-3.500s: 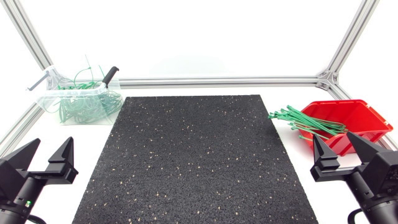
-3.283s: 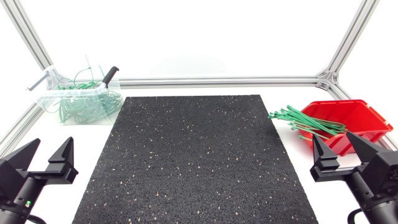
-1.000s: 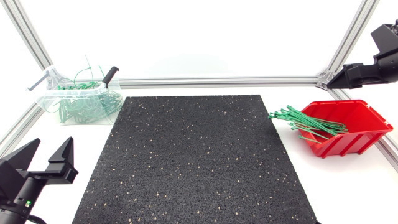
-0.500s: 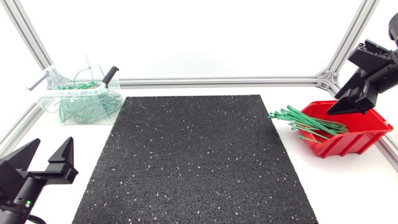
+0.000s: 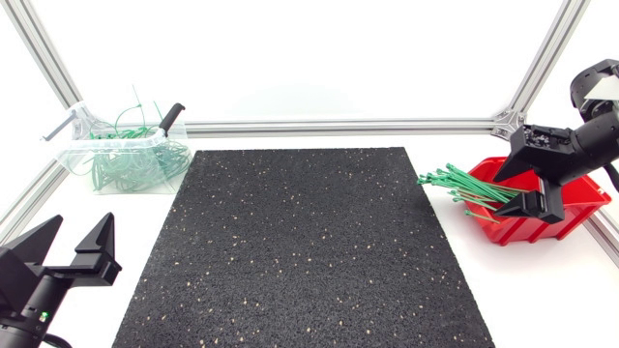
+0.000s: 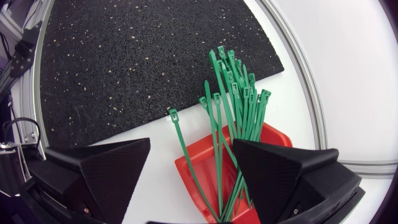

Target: Take a green cable tie from the red box, thread the tail through the head to close it, then place it in the transparent bin on the left.

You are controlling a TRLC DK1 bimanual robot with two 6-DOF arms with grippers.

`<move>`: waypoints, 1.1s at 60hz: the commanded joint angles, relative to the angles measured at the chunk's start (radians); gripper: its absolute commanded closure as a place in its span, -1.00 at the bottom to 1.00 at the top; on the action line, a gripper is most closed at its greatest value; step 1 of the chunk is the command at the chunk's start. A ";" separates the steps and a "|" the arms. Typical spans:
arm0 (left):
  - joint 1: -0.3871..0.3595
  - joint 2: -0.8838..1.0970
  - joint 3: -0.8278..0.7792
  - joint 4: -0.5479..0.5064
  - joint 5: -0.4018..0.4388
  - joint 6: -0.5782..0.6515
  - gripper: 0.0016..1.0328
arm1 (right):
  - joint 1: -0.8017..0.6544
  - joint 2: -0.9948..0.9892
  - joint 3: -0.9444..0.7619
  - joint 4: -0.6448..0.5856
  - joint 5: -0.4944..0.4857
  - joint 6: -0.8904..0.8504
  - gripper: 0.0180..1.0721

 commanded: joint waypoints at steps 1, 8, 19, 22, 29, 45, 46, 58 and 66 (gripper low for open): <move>0.000 -0.004 -0.039 -0.022 0.008 -0.010 -0.91 | -0.001 -0.010 -0.054 0.018 0.009 -0.081 -0.78; -0.002 -0.004 -0.039 -0.022 0.008 -0.010 -0.91 | -0.001 0.004 -0.092 0.047 0.018 -0.120 -0.65; -0.003 -0.003 -0.039 -0.024 0.008 -0.010 -0.91 | 0.007 0.010 -0.130 0.083 0.017 -0.159 -0.47; -0.003 -0.003 -0.039 -0.024 0.008 -0.010 -0.91 | 0.013 0.019 -0.133 0.089 0.018 -0.161 -0.47; -0.003 -0.004 -0.039 -0.024 0.008 -0.010 -0.91 | 0.017 0.028 -0.135 0.106 0.018 -0.163 -0.17; -0.003 -0.004 -0.039 -0.024 0.008 -0.010 -0.91 | 0.030 0.054 -0.141 0.135 0.021 -0.169 -0.04; -0.003 -0.003 -0.039 -0.024 0.008 -0.010 -0.91 | 0.030 0.056 -0.140 0.136 0.021 -0.169 -0.04; -0.003 -0.003 -0.039 -0.024 0.008 -0.010 -0.91 | 0.047 0.082 -0.140 0.145 0.037 -0.163 -0.04; -0.003 -0.003 -0.039 -0.024 0.008 -0.010 -0.91 | 0.054 0.094 -0.143 0.148 0.044 -0.159 0.12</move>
